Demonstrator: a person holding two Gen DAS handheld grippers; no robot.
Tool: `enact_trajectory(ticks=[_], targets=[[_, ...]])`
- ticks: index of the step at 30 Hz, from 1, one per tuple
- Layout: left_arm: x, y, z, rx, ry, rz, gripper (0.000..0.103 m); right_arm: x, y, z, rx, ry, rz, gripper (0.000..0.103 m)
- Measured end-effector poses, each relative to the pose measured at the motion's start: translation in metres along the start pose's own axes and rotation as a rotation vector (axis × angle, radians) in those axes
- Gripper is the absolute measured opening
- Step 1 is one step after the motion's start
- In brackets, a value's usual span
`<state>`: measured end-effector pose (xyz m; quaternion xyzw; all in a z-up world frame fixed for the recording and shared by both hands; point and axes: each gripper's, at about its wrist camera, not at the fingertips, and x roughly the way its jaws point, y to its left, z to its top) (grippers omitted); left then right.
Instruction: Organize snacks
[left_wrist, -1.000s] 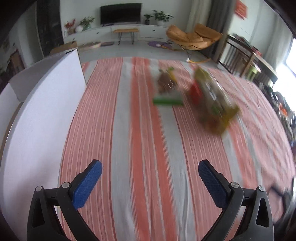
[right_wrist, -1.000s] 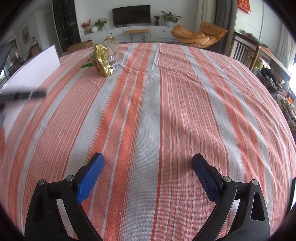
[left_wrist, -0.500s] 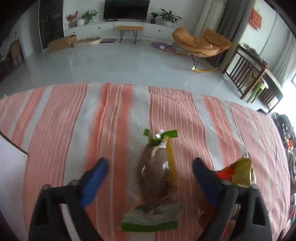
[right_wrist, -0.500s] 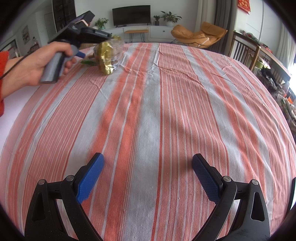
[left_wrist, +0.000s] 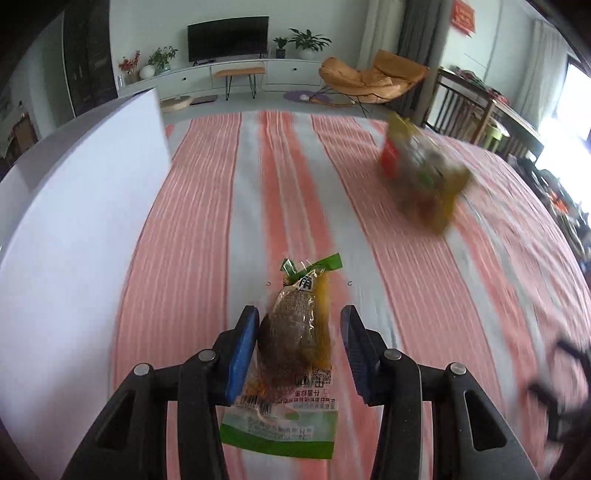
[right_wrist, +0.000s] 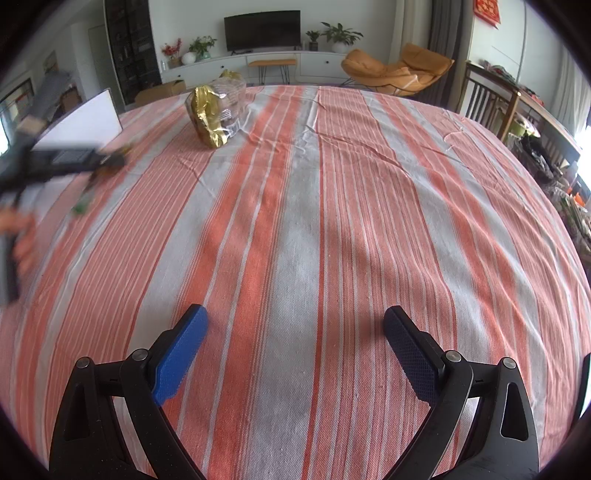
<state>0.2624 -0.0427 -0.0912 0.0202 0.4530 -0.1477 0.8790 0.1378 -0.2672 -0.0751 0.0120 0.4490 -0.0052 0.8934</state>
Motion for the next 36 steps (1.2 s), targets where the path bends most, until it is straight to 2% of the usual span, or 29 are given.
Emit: enact_trajectory(ticks=[4, 6, 7, 8, 10, 11, 12, 36], targets=[[-0.042, 0.001, -0.059, 0.001, -0.001, -0.039, 0.048, 0.0, 0.0, 0.0, 0.0, 0.0, 0.0, 0.098], [-0.048, -0.002, -0.074, 0.026, 0.003, -0.019, 0.064, 0.0, 0.0, 0.0, 0.0, 0.0, 0.0, 0.098], [-0.048, -0.002, -0.079, 0.044, 0.0, 0.005, 0.086, 0.0, 0.0, 0.0, 0.0, 0.0, 0.0, 0.098], [-0.047, -0.004, -0.081, 0.048, 0.001, 0.024, 0.092, 0.0, 0.0, 0.0, 0.0, 0.0, 0.0, 0.098], [-0.046, -0.011, -0.078, 0.053, -0.006, 0.031, 0.093, 0.0, 0.0, 0.0, 0.0, 0.0, 0.0, 0.098], [-0.043, -0.014, -0.076, 0.062, -0.006, 0.04, 0.1, 0.0, 0.0, 0.0, 0.0, 0.0, 0.0, 0.098], [-0.042, -0.011, -0.08, 0.069, 0.003, 0.051, 0.103, 0.0, 0.0, 0.0, 0.0, 0.0, 0.0, 0.098], [-0.039, -0.014, -0.079, 0.067, 0.005, 0.058, 0.103, 0.001, -0.001, 0.001, 0.001, 0.0, 0.0, 0.098]])
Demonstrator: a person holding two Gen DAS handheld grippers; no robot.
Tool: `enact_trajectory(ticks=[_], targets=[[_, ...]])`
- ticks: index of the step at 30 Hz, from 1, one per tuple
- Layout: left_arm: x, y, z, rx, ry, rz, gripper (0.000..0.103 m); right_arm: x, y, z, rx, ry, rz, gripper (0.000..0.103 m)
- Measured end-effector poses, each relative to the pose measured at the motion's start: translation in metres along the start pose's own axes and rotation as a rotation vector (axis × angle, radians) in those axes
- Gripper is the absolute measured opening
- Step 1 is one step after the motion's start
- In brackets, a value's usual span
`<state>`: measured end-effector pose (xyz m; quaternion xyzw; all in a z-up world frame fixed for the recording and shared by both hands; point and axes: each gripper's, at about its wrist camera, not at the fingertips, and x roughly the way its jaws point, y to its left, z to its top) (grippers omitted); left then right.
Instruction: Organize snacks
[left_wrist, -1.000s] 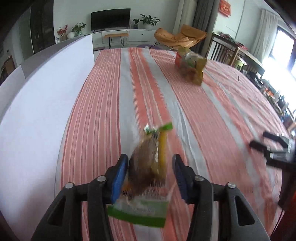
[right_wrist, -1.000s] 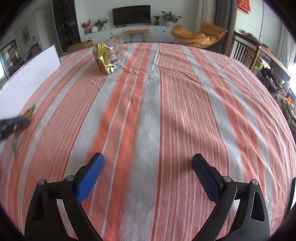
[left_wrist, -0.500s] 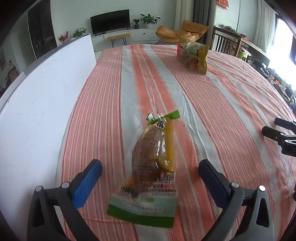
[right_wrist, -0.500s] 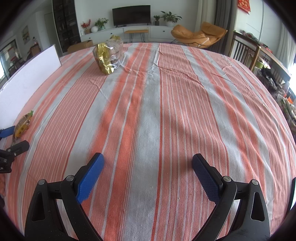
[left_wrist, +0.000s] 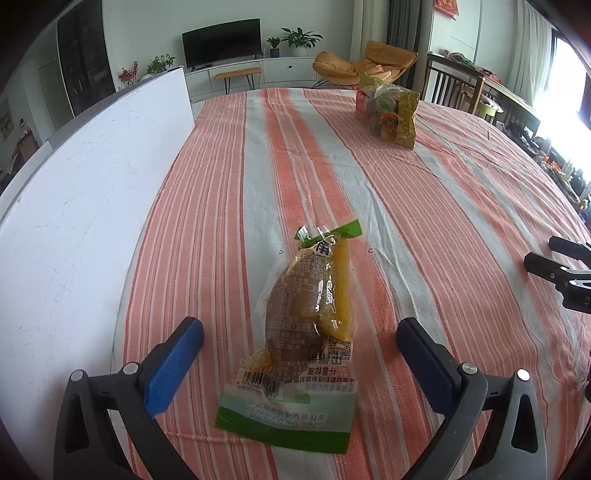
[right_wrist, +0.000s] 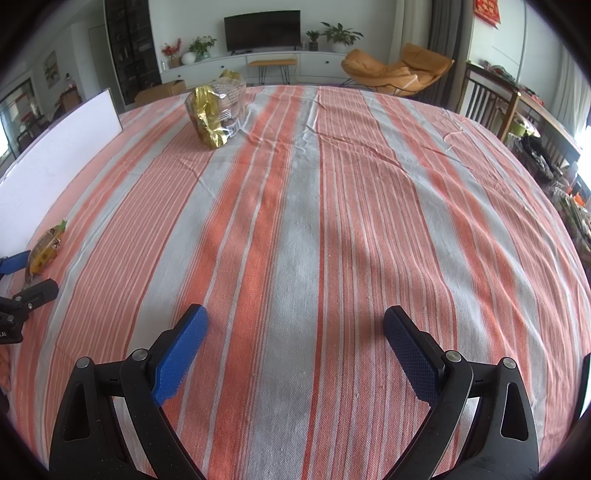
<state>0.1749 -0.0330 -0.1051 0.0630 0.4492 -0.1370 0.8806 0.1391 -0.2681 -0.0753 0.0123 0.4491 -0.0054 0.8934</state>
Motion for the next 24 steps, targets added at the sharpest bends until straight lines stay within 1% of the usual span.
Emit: enact_trajectory(ticks=[10, 14, 15, 16, 17, 18, 20, 22, 24], targets=[[0.0, 0.0, 0.0, 0.0, 0.0, -0.001, 0.103, -0.002, 0.001, -0.003, 0.011, 0.004, -0.01, 0.098], [0.0, 0.0, 0.0, 0.0, 0.0, -0.001, 0.103, 0.001, 0.003, 0.004, -0.01, 0.029, 0.014, 0.097], [0.0, 0.0, 0.0, 0.0, 0.0, 0.0, 0.103, 0.004, 0.002, 0.01, 0.002, 0.034, 0.03, 0.097], [0.0, 0.0, 0.0, 0.0, 0.0, 0.0, 0.103, 0.004, 0.003, 0.016, 0.019, 0.031, 0.066, 0.097], [0.0, 0.0, 0.0, 0.0, 0.0, 0.0, 0.103, 0.005, 0.006, 0.025, 0.031, 0.018, 0.102, 0.096], [0.0, 0.0, 0.0, 0.0, 0.0, 0.0, 0.103, 0.004, 0.011, 0.035, 0.028, -0.001, 0.116, 0.096], [0.0, 0.0, 0.0, 0.0, 0.0, 0.0, 0.103, 0.002, 0.029, 0.068, -0.026, -0.056, 0.13, 0.096], [0.0, 0.0, 0.0, 0.0, 0.0, 0.0, 0.103, 0.001, 0.051, 0.111, -0.101, -0.118, 0.114, 0.096], [0.0, 0.0, 0.0, 0.0, 0.0, -0.001, 0.103, 0.006, 0.071, 0.148, -0.146, -0.149, 0.089, 0.096]])
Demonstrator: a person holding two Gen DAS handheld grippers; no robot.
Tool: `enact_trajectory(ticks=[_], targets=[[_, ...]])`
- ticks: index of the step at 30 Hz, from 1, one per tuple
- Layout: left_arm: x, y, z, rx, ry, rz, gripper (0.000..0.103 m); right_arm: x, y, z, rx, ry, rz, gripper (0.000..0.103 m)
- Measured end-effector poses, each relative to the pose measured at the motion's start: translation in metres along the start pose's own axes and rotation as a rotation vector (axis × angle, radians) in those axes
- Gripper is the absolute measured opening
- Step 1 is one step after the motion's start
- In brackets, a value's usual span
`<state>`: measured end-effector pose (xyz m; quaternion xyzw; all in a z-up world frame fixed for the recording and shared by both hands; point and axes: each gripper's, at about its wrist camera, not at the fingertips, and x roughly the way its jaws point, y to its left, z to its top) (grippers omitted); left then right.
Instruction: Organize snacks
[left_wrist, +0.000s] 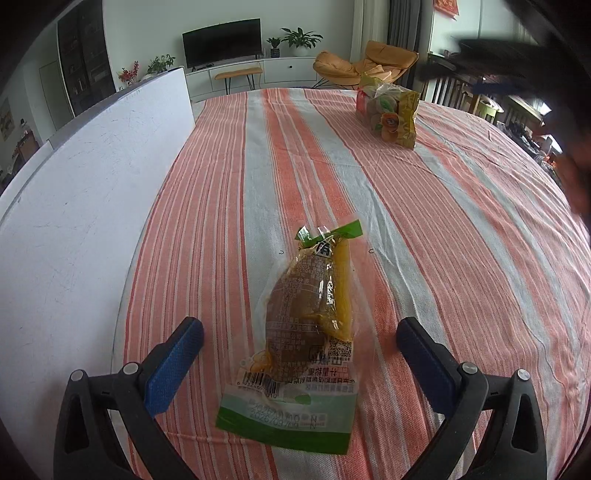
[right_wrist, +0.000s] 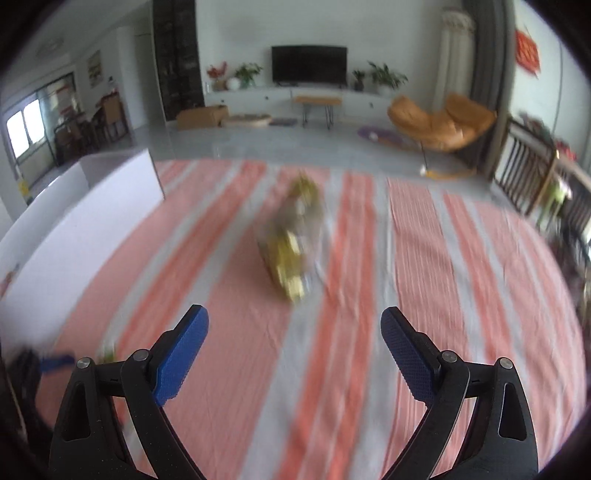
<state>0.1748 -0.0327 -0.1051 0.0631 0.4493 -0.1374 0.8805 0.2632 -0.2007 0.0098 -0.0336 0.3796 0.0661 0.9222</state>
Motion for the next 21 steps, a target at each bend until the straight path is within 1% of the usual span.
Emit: enact_trajectory(ticks=[1, 2, 4, 5, 6, 7, 9, 10, 11, 13, 15, 16, 17, 18, 19, 20, 21], targets=[[0.0, 0.0, 0.0, 0.0, 0.0, 0.0, 0.103, 0.011, 0.006, 0.017, -0.019, 0.01, -0.012, 0.096], [0.0, 0.0, 0.0, 0.0, 0.0, 0.0, 0.103, 0.028, 0.013, 0.036, -0.04, 0.042, -0.035, 0.096], [0.0, 0.0, 0.0, 0.0, 0.0, 0.0, 0.103, 0.055, 0.022, 0.053, -0.071, 0.107, -0.089, 0.096], [0.0, 0.0, 0.0, 0.0, 0.0, 0.0, 0.103, 0.072, 0.028, 0.058, -0.1, 0.152, -0.147, 0.095], [0.0, 0.0, 0.0, 0.0, 0.0, 0.0, 0.103, 0.08, 0.031, 0.059, -0.123, 0.167, -0.192, 0.094], [0.0, 0.0, 0.0, 0.0, 0.0, 0.0, 0.103, 0.087, 0.033, 0.059, -0.14, 0.166, -0.219, 0.094], [0.0, 0.0, 0.0, 0.0, 0.0, 0.0, 0.103, 0.093, 0.031, 0.056, -0.13, 0.152, -0.232, 0.091], [0.0, 0.0, 0.0, 0.0, 0.0, 0.0, 0.103, 0.096, 0.027, 0.054, -0.104, 0.153, -0.213, 0.069], [0.0, 0.0, 0.0, 0.0, 0.0, 0.0, 0.103, 0.097, 0.021, 0.052, -0.065, 0.16, -0.162, 0.05], [0.001, 0.001, 0.001, 0.0, 0.0, 0.0, 0.103, 0.09, 0.009, 0.052, -0.005, 0.141, -0.151, 0.049], [0.001, 0.001, 0.001, 0.0, 0.0, 0.0, 0.103, 0.075, -0.006, 0.045, 0.086, 0.129, -0.081, 0.048], [0.001, 0.001, 0.001, 0.0, 0.0, 0.0, 0.103, 0.065, -0.014, 0.039, 0.147, 0.115, -0.018, 0.048], [0.001, 0.001, 0.001, 0.0, 0.0, 0.0, 0.103, 0.05, -0.023, 0.028, 0.225, 0.099, 0.069, 0.048], [0.001, 0.001, 0.001, 0.0, 0.0, 0.0, 0.103, 0.034, -0.034, 0.013, 0.313, 0.088, 0.174, 0.048], [0.001, 0.001, 0.001, 0.0, 0.0, 0.0, 0.103, 0.021, -0.044, -0.004, 0.399, 0.086, 0.27, 0.048], [0.001, 0.001, 0.001, 0.0, 0.0, 0.0, 0.103, 0.011, -0.052, -0.02, 0.464, 0.09, 0.333, 0.048], [0.001, 0.001, 0.001, 0.0, 0.0, 0.0, 0.103, 0.0, -0.063, -0.044, 0.551, 0.104, 0.404, 0.048]])
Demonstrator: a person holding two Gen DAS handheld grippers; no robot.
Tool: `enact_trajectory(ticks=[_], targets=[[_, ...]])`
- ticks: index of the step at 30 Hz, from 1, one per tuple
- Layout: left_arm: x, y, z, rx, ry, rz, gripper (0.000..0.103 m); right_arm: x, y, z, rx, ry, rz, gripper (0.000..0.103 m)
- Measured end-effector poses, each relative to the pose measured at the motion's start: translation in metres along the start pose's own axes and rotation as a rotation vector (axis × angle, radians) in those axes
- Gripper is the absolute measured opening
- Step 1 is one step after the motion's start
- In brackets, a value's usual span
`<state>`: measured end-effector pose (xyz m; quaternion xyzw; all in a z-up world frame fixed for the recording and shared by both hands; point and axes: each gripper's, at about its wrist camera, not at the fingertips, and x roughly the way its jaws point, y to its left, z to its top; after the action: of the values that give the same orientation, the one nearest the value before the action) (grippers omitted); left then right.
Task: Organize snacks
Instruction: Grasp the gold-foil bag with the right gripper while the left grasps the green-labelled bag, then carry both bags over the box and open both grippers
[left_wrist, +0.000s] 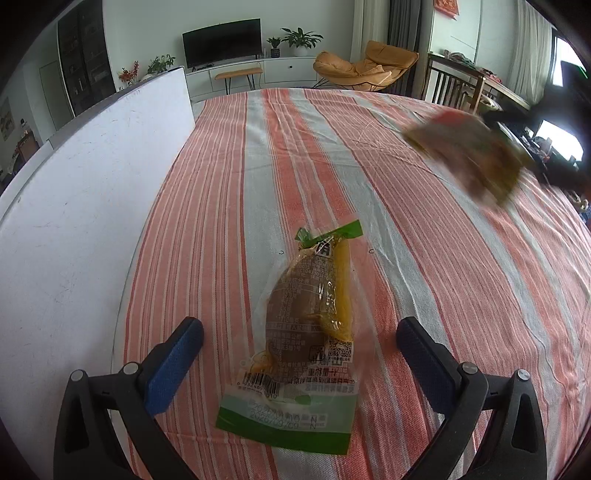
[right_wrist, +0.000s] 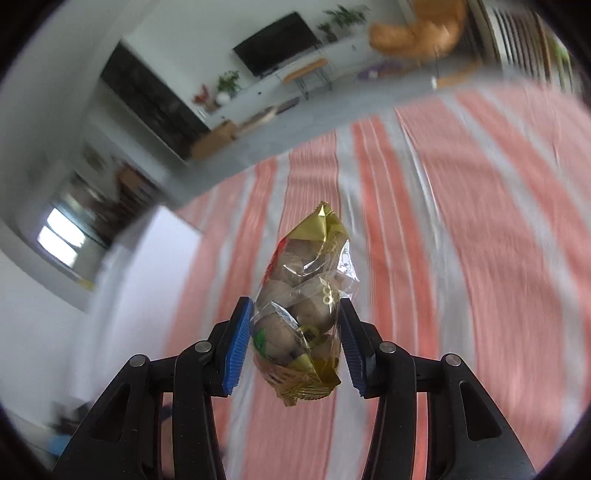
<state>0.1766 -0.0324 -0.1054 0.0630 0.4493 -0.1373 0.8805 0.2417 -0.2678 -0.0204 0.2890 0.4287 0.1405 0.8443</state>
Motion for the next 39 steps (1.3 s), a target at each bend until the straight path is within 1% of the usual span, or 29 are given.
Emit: enact_trajectory(ticks=[2, 3, 4, 5, 8, 10, 13, 15, 16, 17, 18, 19, 21, 22, 23, 24, 25, 27, 28, 29, 30, 32, 33, 34, 35, 36, 37, 38, 39], targets=[[0.0, 0.0, 0.0, 0.0, 0.0, 0.0, 0.103, -0.02, -0.034, -0.035, 0.142, 0.02, 0.073, 0.049], [0.0, 0.0, 0.0, 0.0, 0.0, 0.0, 0.103, -0.027, -0.046, -0.048, 0.179, 0.021, 0.076, 0.05], [0.001, 0.001, 0.001, 0.0, 0.0, 0.0, 0.103, -0.038, -0.06, -0.066, 0.219, 0.003, 0.083, 0.053], [0.001, 0.001, 0.001, 0.0, 0.0, 0.0, 0.103, -0.047, -0.068, -0.077, 0.228, -0.012, 0.067, 0.06], [0.0, 0.001, 0.001, 0.0, 0.0, 0.0, 0.103, -0.077, -0.076, -0.106, 0.186, -0.108, 0.013, 0.071], [0.0, 0.001, 0.001, 0.002, 0.001, 0.0, 0.103, -0.089, -0.071, -0.113, 0.149, -0.141, -0.035, 0.074], [0.0, 0.001, 0.001, 0.002, 0.001, 0.0, 0.103, -0.1, -0.057, -0.101, 0.059, -0.138, -0.116, 0.074], [0.0, 0.001, 0.001, 0.002, 0.004, -0.004, 0.103, -0.101, -0.034, -0.088, -0.018, -0.111, -0.188, 0.075], [0.0, 0.001, 0.002, 0.015, 0.025, -0.009, 0.103, -0.102, -0.032, -0.087, -0.042, -0.096, -0.202, 0.078], [0.002, 0.001, 0.007, 0.032, 0.08, -0.023, 0.103, -0.096, -0.017, -0.078, -0.072, -0.059, -0.22, 0.083], [0.003, 0.002, 0.012, 0.04, 0.142, -0.031, 0.103, -0.09, -0.011, -0.072, -0.089, -0.016, -0.244, 0.083], [0.004, 0.004, 0.016, 0.033, 0.176, -0.041, 0.103, -0.078, -0.001, -0.065, -0.11, 0.036, -0.283, 0.083], [0.001, 0.008, 0.02, 0.007, 0.187, -0.074, 0.103, -0.05, 0.014, -0.057, -0.162, 0.137, -0.366, 0.083], [0.0, 0.009, 0.021, -0.002, 0.187, -0.075, 0.103, -0.036, 0.019, -0.054, -0.184, 0.18, -0.401, 0.083], [0.003, 0.009, 0.022, -0.002, 0.196, -0.058, 0.103, -0.016, 0.026, -0.052, -0.213, 0.236, -0.442, 0.087], [0.006, 0.008, 0.021, 0.003, 0.21, -0.035, 0.103, -0.004, 0.03, -0.055, -0.254, 0.249, -0.496, 0.087], [0.008, 0.007, 0.019, 0.014, 0.219, -0.006, 0.101, 0.008, 0.036, -0.056, -0.329, 0.249, -0.558, 0.087], [0.0, 0.004, 0.017, 0.028, 0.159, -0.014, 0.076, 0.02, 0.037, -0.064, -0.411, 0.261, -0.617, 0.083], [-0.006, 0.003, 0.016, 0.037, 0.134, -0.022, 0.059, 0.019, 0.035, -0.067, -0.428, 0.246, -0.624, 0.072], [-0.008, 0.003, 0.015, 0.046, 0.131, -0.019, 0.058, 0.013, 0.032, -0.071, -0.43, 0.231, -0.619, 0.066], [-0.01, 0.004, 0.015, 0.048, 0.117, -0.028, 0.057, 0.004, 0.028, -0.074, -0.413, 0.224, -0.594, 0.064], [-0.02, 0.01, 0.01, 0.007, 0.08, -0.092, 0.057, -0.016, 0.019, -0.079, -0.369, 0.211, -0.543, 0.06], [-0.031, 0.016, 0.009, -0.056, 0.052, -0.156, 0.057, -0.027, 0.019, -0.08, -0.337, 0.204, -0.503, 0.059], [-0.043, 0.023, 0.009, -0.123, 0.024, -0.228, 0.057, -0.04, 0.019, -0.08, -0.297, 0.189, -0.443, 0.059], [-0.054, 0.028, 0.011, -0.175, 0.002, -0.284, 0.057, -0.053, 0.02, -0.081, -0.261, 0.169, -0.379, 0.059], [-0.07, 0.036, 0.014, -0.23, -0.031, -0.346, 0.057, -0.065, 0.025, -0.08, -0.239, 0.146, -0.334, 0.059], [-0.088, 0.045, 0.017, -0.268, -0.065, -0.389, 0.057, -0.071, 0.032, -0.078, -0.23, 0.128, -0.299, 0.059], [-0.104, 0.054, 0.022, -0.289, -0.095, -0.411, 0.057, -0.079, 0.044, -0.076, -0.227, 0.109, -0.252, 0.059], [-0.118, 0.064, 0.028, -0.298, -0.123, -0.415, 0.058, -0.083, 0.059, -0.074, -0.229, 0.096, -0.202, 0.059]])
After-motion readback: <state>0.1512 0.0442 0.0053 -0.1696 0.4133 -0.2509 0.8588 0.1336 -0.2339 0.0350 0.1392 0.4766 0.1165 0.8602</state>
